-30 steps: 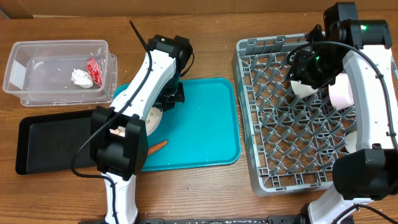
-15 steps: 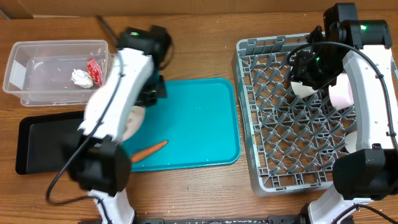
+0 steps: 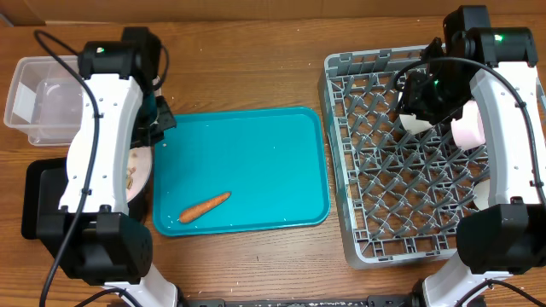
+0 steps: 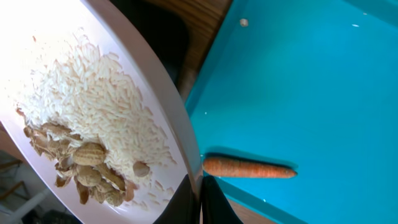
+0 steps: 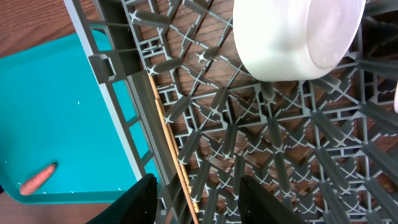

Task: Sort waste into correct bins and load items into the dishwasher
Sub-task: 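Lift the plate and carry it left over the black tray, then tilt the plate with left gripper to dump rice and shells onto black tray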

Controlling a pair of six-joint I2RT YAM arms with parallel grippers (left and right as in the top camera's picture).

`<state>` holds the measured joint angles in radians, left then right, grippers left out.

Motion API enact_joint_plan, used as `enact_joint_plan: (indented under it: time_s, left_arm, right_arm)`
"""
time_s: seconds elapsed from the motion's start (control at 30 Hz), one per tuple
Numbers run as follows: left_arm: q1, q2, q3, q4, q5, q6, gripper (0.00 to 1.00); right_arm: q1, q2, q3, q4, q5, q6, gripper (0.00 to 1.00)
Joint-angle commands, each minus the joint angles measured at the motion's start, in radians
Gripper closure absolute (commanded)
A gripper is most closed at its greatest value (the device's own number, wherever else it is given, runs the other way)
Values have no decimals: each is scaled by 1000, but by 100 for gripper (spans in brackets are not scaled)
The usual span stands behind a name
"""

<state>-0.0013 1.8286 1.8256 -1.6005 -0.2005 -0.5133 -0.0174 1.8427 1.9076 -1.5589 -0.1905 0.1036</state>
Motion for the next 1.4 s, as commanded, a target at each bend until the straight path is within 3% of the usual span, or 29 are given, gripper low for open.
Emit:
enact_joint_plan:
  time_s: [0.0,0.37,0.87,1.37]
  left_arm:
    - [48,-16,-65,45,49,69,96]
    - [165,-16,-222,191,207,224,96]
    - [276,-31,-280,205,398,364,96]
    - [510,-32,-338,206,774,624,96]
  right_arm:
    - [4,-25,18,-2,10,-7,55]
    - [4,-25,18,-8,10,-7,55]
    - [4,-25,18,-11,18,-7,55]
    - [4,-25,18,-15,18,-8,55]
